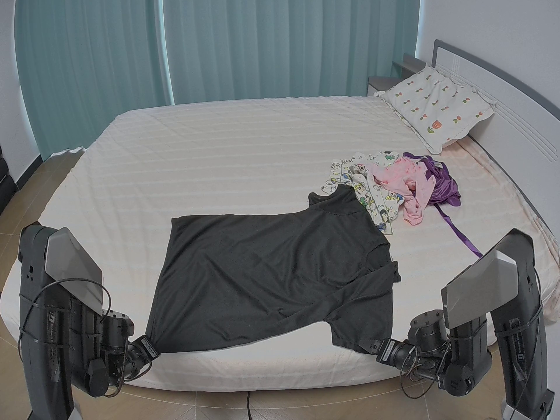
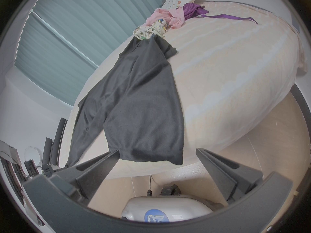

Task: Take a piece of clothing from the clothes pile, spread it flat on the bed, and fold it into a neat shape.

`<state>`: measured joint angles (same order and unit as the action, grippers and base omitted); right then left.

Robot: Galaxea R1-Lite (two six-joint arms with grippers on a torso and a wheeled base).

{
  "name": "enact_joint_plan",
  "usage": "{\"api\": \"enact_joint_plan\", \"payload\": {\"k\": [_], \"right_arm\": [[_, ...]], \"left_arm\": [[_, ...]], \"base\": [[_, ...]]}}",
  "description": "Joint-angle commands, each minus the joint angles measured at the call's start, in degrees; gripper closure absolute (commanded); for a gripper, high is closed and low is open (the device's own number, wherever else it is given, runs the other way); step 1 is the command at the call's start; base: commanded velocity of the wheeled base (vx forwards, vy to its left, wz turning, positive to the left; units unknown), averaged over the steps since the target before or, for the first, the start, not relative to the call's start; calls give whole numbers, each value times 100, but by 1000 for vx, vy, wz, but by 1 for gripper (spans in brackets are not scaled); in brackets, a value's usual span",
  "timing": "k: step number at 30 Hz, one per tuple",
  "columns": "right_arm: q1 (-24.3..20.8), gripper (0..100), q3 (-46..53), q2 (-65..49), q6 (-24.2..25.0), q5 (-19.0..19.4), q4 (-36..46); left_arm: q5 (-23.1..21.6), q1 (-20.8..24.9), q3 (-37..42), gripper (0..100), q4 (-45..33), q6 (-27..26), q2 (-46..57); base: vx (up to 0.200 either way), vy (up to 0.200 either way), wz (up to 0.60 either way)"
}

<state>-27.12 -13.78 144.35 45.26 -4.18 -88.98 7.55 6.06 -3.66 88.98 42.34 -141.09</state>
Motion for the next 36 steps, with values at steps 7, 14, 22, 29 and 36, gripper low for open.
{"api": "enact_joint_plan", "payload": {"k": [7, 14, 22, 29, 36], "right_arm": [[-30, 0, -257, 199, 26, 5, -67], [-21, 100, -275, 181, 62, 5, -67], [190, 100, 323, -451, 220, 75, -67], [480, 100, 1087, -1409, 132, 752, -58], [955, 100, 1378, -1919, -281, 1253, 144]], "left_arm": [[1, 1, -3, 100, 102, 3, -15], [1, 1, -3, 100, 102, 3, -6], [1, 1, -47, 100, 102, 196, 21], [-8, -17, -47, 100, 102, 213, 29], [1, -17, 41, 100, 102, 249, 346]], "base": [[0, 0, 0], [0, 0, 0], [0, 0, 0], [0, 0, 0], [0, 0, 0]]}}
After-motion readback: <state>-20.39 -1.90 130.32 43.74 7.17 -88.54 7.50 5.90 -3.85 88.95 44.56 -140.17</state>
